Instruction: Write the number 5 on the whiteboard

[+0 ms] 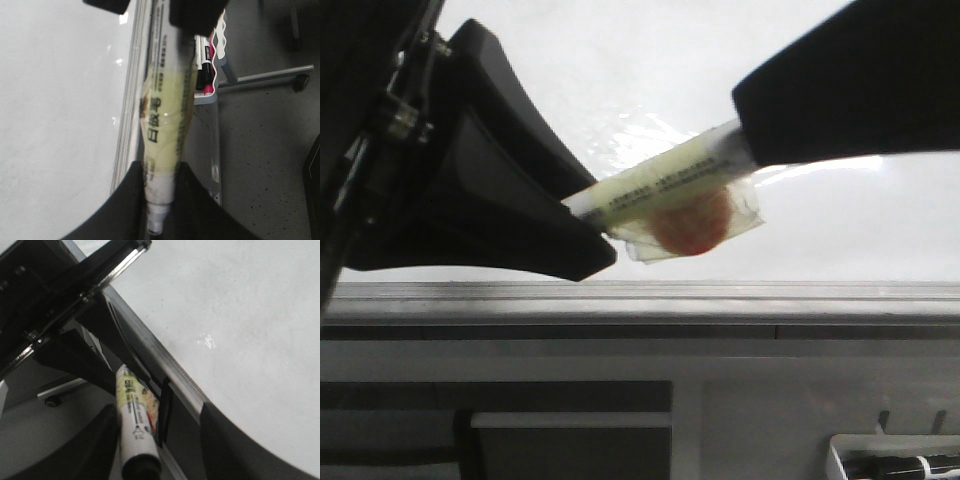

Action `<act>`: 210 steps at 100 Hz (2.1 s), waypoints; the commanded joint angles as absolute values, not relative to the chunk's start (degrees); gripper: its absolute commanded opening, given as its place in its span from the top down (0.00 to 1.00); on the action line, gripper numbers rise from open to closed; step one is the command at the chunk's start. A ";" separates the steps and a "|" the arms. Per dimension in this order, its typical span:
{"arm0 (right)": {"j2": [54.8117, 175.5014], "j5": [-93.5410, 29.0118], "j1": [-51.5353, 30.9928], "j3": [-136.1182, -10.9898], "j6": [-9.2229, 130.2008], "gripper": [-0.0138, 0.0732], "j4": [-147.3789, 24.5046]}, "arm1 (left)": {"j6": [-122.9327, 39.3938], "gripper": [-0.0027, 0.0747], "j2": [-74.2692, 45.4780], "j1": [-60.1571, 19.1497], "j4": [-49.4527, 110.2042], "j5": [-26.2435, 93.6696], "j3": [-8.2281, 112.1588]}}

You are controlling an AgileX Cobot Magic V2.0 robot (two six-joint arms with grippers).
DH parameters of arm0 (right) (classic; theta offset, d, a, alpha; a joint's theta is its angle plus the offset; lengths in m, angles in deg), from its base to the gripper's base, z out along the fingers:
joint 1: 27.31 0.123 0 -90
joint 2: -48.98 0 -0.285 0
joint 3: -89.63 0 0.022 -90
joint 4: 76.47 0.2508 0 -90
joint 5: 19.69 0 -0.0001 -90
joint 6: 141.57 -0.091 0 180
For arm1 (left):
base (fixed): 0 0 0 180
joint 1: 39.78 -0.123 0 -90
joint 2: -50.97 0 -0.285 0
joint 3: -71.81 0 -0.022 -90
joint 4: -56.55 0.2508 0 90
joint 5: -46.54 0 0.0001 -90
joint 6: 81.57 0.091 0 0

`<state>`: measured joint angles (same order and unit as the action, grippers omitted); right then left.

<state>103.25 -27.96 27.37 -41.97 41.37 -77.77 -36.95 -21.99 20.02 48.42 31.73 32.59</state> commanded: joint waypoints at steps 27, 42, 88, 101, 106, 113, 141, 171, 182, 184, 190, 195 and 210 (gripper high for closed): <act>106.01 -21.89 31.04 -43.94 41.98 0.46 -78.66 | -37.06 0.99 -20.63 20.37 47.12 36.50 35.64; 106.82 -19.69 32.07 -43.94 41.98 0.46 -78.87 | -37.06 0.99 -20.63 20.60 44.96 36.07 35.88; 107.04 -17.45 32.07 -43.94 41.98 0.47 -78.87 | -37.06 0.99 -20.63 23.22 43.63 35.29 35.88; 107.04 -19.20 32.07 -43.94 41.98 0.61 -78.87 | -37.06 0.99 -20.63 23.22 43.63 35.29 35.88; 107.04 -19.69 32.07 -43.94 41.98 0.66 -78.87 | -37.06 0.99 -20.63 23.22 43.63 35.52 35.88; 107.04 -20.61 32.07 -43.94 41.98 0.71 -78.87 | -37.06 0.99 -20.63 23.22 43.63 35.53 35.88; 107.04 -24.66 32.07 -43.94 41.98 0.92 -78.87 | -37.57 0.99 -20.63 23.22 42.36 35.61 35.88; 107.14 -27.13 32.07 -45.92 41.98 0.91 -78.92 | -39.35 0.47 -20.63 23.22 33.24 35.61 35.88; 107.14 -31.06 31.81 -49.14 41.98 0.91 -80.96 | -39.77 0.26 -19.15 23.22 32.75 35.51 35.88; 107.14 -31.89 31.81 -49.82 41.98 0.91 -81.31 | -40.34 0.25 -18.54 23.22 32.51 35.62 35.88; 107.38 -34.23 31.81 -51.74 41.98 0.91 -81.60 | -42.63 0.28 -16.40 23.22 32.13 36.44 35.88; 107.64 -36.23 31.81 -52.99 41.98 0.91 -81.71 | -43.99 0.31 -13.65 23.22 32.13 37.38 35.88; 108.30 -36.72 31.81 -54.21 41.86 0.91 -82.11 | -47.74 0.43 -4.76 20.35 32.13 38.81 35.88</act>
<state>108.11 -39.76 32.05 -51.84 41.37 -81.01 -44.79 -10.06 22.01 33.26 34.02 33.81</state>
